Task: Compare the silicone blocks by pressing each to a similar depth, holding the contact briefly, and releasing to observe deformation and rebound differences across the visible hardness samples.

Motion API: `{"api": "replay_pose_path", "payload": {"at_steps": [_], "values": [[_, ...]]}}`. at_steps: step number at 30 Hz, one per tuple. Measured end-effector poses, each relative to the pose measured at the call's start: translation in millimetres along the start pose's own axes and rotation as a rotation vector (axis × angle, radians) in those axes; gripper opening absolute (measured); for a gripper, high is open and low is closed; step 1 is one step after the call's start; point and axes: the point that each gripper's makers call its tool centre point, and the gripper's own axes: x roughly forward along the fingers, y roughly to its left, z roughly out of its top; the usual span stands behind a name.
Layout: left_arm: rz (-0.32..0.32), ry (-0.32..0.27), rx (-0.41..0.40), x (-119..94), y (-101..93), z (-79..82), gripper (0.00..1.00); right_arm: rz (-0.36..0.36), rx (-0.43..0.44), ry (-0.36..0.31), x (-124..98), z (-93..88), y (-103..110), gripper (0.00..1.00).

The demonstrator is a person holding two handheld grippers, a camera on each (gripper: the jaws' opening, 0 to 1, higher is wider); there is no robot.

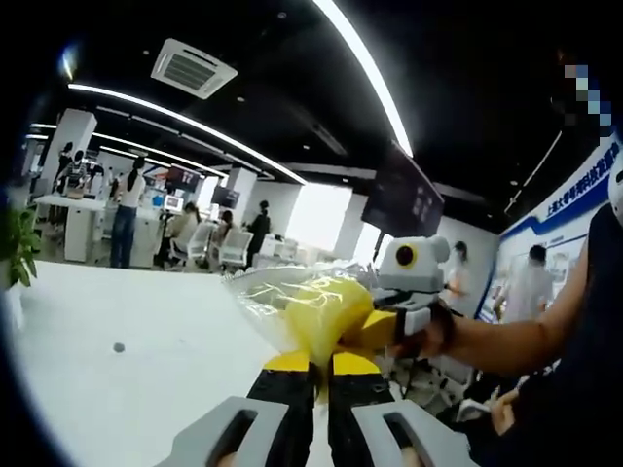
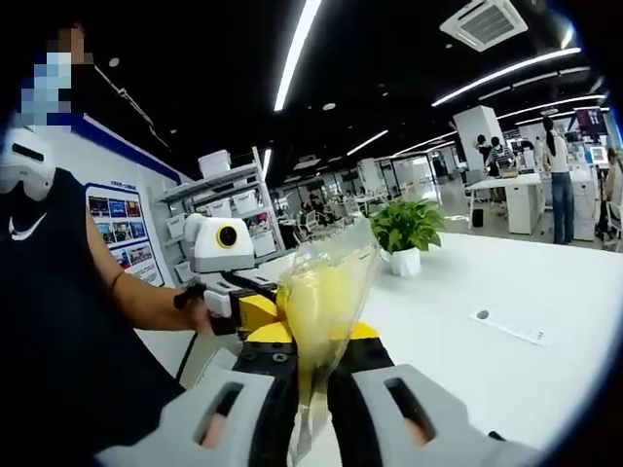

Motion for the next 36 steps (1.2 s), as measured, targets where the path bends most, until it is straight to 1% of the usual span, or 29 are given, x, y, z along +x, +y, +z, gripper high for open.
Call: {"api": "replay_pose_path", "payload": {"at_steps": [4,6,8,10,12,14,15,17,18,19,20,21,22,23,24,25,26,27,29,31,32,36], "values": [[-0.001,-0.002,-0.026,-1.0,0.5,1.0,0.00,-0.009,0.013,-0.021,0.0,-1.2,-0.1,0.09],[-0.005,-0.004,-0.038,-1.3,1.0,0.7,0.00,-0.024,-0.034,-0.032,0.7,-0.8,-0.2,0.11],[-0.011,-0.006,-0.041,-0.3,-0.6,1.4,0.00,-0.028,-0.057,-0.034,0.3,-1.8,-0.3,0.13],[-0.023,-0.003,-0.045,1.3,-3.2,1.8,0.00,-0.024,-0.051,-0.033,0.1,-1.1,-1.2,0.16],[-0.040,-0.004,-0.047,3.0,-6.4,3.5,0.00,-0.028,-0.063,-0.043,0.4,1.0,-1.3,0.18],[-0.044,-0.006,-0.051,4.1,-3.8,5.9,0.00,-0.040,-0.073,-0.060,-0.3,3.9,-3.1,0.20],[-0.043,-0.009,-0.056,4.4,-2.2,7.4,0.00,-0.059,-0.088,-0.087,-0.8,7.9,-6.5,0.24],[-0.046,-0.015,-0.066,5.0,-0.9,9.3,0.00,-0.065,-0.068,-0.105,-0.9,11.1,-8.1,0.35],[-0.046,-0.017,-0.068,5.8,-0.4,10.3,0.00,-0.073,-0.076,-0.120,-1.5,14.4,-9.5,0.45],[-0.046,-0.018,-0.068,6.3,-0.1,10.7,0.00,-0.098,-0.101,-0.145,-3.5,19.9,-13.4,0.53],[-0.047,-0.017,-0.068,7.6,1.0,11.4,0.00,-0.125,-0.119,-0.153,-5.8,22.6,-17.5,0.61],[-0.047,-0.017,-0.069,8.0,1.4,11.6,0.00,-0.143,-0.120,-0.160,-8.4,24.4,-20.5,0.71],[-0.048,-0.016,-0.069,8.4,1.7,11.9,0.00,-0.147,-0.119,-0.169,-10.3,26.4,-21.5,0.78],[-0.049,-0.015,-0.069,9.0,2.2,12.7,0.00,-0.159,-0.109,-0.197,-15.1,31.7,-24.7,0.84],[-0.050,-0.014,-0.071,9.6,2.6,13.5,0.00,-0.186,-0.109,-0.224,-21.1,36.9,-30.1,0.92],[-0.051,-0.013,-0.072,10.1,2.9,14.2,0.00,-0.201,-0.109,-0.238,-24.5,39.9,-33.0,0.97],[-0.051,-0.011,-0.074,10.6,3.3,15.0,0.00,-0.216,-0.112,-0.223,-30.7,39.4,-35.3,0.96],[-0.053,-0.010,-0.076,11.2,3.4,16.3,0.00,-0.216,-0.111,-0.222,-32.1,39.5,-35.4,0.96],[-0.054,-0.008,-0.081,12.4,4.4,18.3,0.00,-0.271,-0.152,-0.206,-42.8,38.6,-45.0,0.96],[-0.047,-0.006,-0.085,13.2,6.5,19.4,0.00,-0.319,-0.188,-0.173,-53.4,32.5,-51.9,0.96],[-0.046,-0.006,-0.087,13.3,7.1,19.9,0.00,-0.325,-0.205,-0.174,-56.8,31.6,-53.2,0.96],[-0.049,-0.011,-0.101,11.9,8.4,23.4,0.00,-0.369,-0.202,-0.145,-77.1,22.7,-60.7,0.96]]}}
